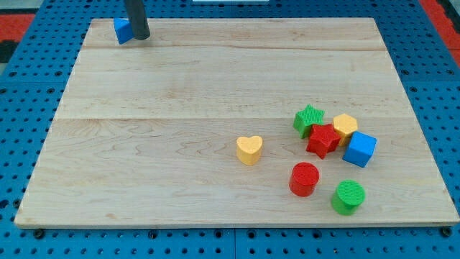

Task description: Move your arm towards the blue cube

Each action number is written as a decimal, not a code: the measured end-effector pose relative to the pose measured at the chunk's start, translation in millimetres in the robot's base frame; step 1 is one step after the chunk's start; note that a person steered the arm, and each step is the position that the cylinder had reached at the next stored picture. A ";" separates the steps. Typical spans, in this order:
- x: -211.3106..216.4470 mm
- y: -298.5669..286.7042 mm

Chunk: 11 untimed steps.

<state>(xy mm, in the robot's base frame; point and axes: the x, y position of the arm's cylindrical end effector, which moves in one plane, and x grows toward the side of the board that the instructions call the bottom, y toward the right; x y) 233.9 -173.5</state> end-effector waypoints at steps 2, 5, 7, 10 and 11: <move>-2.0 10.3; 24.4 147.5; 77.5 268.0; 138.4 396.8; 206.5 452.8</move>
